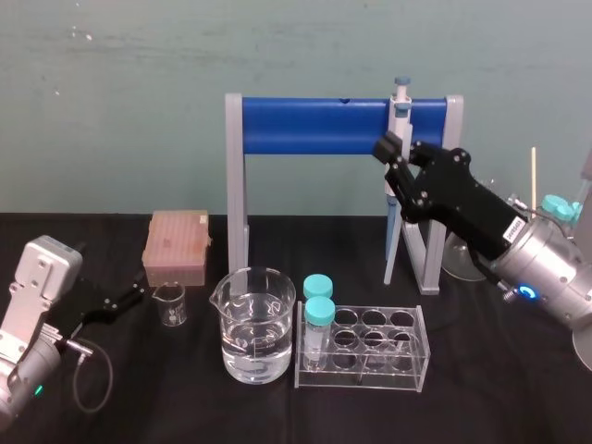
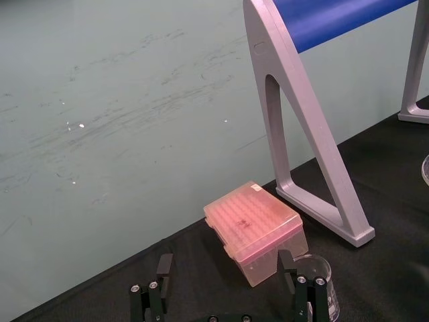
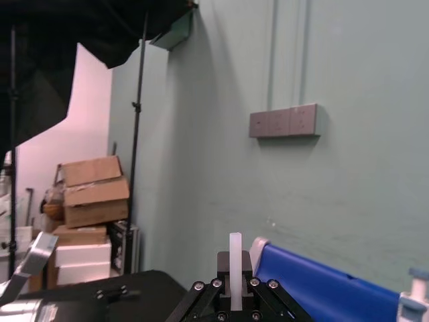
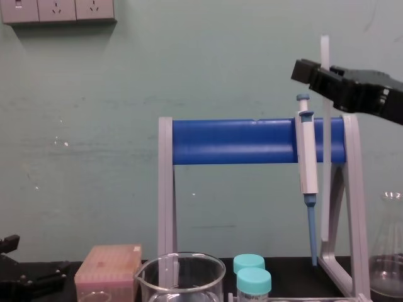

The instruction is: Pick up the stirring rod with one hand, then place it down.

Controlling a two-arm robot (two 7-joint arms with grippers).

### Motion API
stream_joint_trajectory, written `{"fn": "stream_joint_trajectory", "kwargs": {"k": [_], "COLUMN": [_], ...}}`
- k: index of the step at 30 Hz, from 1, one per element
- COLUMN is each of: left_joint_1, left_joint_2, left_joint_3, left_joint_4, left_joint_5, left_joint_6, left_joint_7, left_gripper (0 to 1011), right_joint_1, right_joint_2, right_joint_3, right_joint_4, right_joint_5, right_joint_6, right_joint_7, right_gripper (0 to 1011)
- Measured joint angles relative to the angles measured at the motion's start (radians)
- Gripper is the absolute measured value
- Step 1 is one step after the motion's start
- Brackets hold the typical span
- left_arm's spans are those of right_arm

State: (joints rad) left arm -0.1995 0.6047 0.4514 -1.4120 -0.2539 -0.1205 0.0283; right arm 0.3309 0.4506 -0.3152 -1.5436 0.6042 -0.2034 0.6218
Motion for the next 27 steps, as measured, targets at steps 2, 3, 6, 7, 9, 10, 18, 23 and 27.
{"fn": "stream_joint_trajectory", "kwargs": {"k": [2, 3, 6, 7, 9, 10, 18, 23, 27], "left_joint_1": [0.0, 0.0, 0.0, 0.0, 0.0, 0.0, 0.0, 0.0, 0.0], "left_joint_2": [0.0, 0.0, 0.0, 0.0, 0.0, 0.0, 0.0, 0.0, 0.0], "left_joint_3": [0.0, 0.0, 0.0, 0.0, 0.0, 0.0, 0.0, 0.0, 0.0], "left_joint_4": [0.0, 0.0, 0.0, 0.0, 0.0, 0.0, 0.0, 0.0, 0.0], "left_joint_5": [0.0, 0.0, 0.0, 0.0, 0.0, 0.0, 0.0, 0.0, 0.0], "left_joint_6": [0.0, 0.0, 0.0, 0.0, 0.0, 0.0, 0.0, 0.0, 0.0], "left_joint_7": [0.0, 0.0, 0.0, 0.0, 0.0, 0.0, 0.0, 0.0, 0.0], "left_gripper": [1000, 1000, 1000, 1000, 1000, 1000, 1000, 1000, 1000], "right_joint_1": [0.0, 0.0, 0.0, 0.0, 0.001, 0.001, 0.009, 0.019, 0.028], "right_joint_2": [0.004, 0.009, 0.016, 0.018, 0.022, 0.023, 0.019, 0.007, 0.0], "right_joint_3": [-0.003, -0.008, -0.016, -0.018, -0.026, -0.028, -0.051, -0.066, -0.078], "right_joint_4": [0.007, 0.015, 0.027, 0.031, 0.042, 0.047, 0.11, 0.154, 0.181], "right_joint_5": [0.006, 0.013, 0.025, 0.028, 0.034, 0.035, 0.05, 0.058, 0.054], "right_joint_6": [-0.004, -0.007, -0.014, -0.015, -0.023, -0.025, -0.049, -0.067, -0.074], "right_joint_7": [0.014, 0.028, 0.053, 0.059, 0.076, 0.081, 0.121, 0.145, 0.152], "right_gripper": [67, 67, 67, 67, 67, 67, 67, 67, 67]}}
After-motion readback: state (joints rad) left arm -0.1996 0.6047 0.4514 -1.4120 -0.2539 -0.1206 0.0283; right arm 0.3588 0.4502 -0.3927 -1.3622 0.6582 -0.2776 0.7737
